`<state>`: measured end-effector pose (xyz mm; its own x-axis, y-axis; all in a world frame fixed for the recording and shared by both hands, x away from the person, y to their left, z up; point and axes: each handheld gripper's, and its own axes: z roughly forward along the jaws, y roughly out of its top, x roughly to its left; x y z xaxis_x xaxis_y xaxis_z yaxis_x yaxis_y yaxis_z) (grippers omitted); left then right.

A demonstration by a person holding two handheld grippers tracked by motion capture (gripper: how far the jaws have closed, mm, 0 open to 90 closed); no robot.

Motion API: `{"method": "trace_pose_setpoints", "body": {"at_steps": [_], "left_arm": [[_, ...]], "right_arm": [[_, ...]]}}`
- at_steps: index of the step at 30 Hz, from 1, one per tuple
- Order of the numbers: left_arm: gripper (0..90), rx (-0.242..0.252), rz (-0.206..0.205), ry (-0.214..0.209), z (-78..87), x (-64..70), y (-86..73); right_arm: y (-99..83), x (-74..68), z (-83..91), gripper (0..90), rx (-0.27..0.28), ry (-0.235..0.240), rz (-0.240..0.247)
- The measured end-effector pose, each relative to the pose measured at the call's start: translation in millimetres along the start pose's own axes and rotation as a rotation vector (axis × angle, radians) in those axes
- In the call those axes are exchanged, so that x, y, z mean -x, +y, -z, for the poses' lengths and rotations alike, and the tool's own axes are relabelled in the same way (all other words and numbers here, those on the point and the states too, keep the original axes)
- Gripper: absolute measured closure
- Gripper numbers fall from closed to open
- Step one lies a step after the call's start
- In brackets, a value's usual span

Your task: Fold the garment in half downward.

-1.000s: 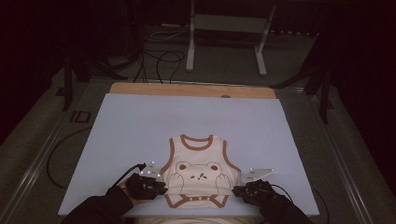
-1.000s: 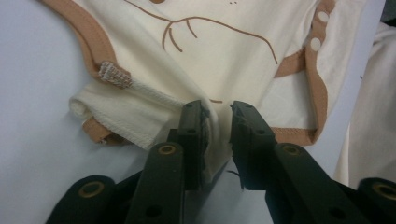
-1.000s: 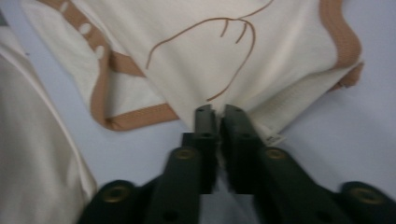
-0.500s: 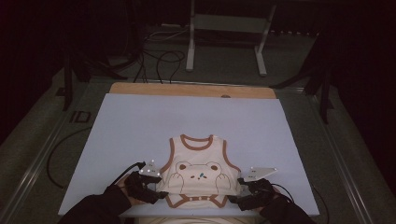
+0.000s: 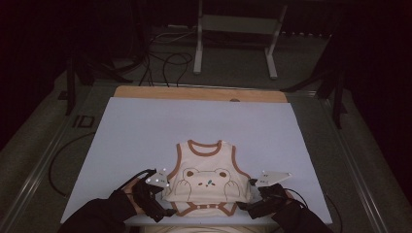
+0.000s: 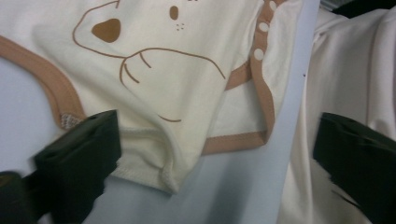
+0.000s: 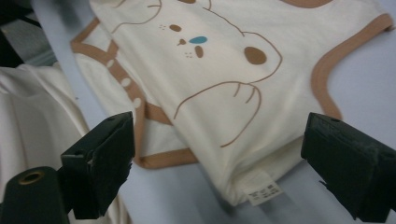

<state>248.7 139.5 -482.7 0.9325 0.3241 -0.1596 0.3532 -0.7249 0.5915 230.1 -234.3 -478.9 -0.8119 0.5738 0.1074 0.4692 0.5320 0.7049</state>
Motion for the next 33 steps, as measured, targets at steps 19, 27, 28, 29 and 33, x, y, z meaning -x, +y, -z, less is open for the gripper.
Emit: {"method": "trace_pose_setpoints", "body": {"at_steps": [19,27,28,29,33], "left_arm": [[0.0,-0.005,-0.095,0.044,24.6,-13.5,29.5],[0.0,0.041,-0.084,0.055,29.9,-32.3,34.4],[0.0,0.048,-0.078,0.063,31.0,-34.7,35.0],[0.0,0.046,-0.08,0.065,32.5,-37.5,35.9],[0.0,0.074,-0.061,0.069,37.4,-46.4,39.3]], "right_arm": [[42.6,9.8,12.1,9.2,0.019,-0.033,0.088],[60.0,20.5,11.9,9.3,0.051,-0.044,0.109],[62.0,22.8,11.3,9.3,0.057,-0.044,0.108],[63.8,24.3,10.8,9.3,0.059,-0.047,0.102],[71.3,31.5,9.3,9.3,0.061,-0.057,0.112]]}}
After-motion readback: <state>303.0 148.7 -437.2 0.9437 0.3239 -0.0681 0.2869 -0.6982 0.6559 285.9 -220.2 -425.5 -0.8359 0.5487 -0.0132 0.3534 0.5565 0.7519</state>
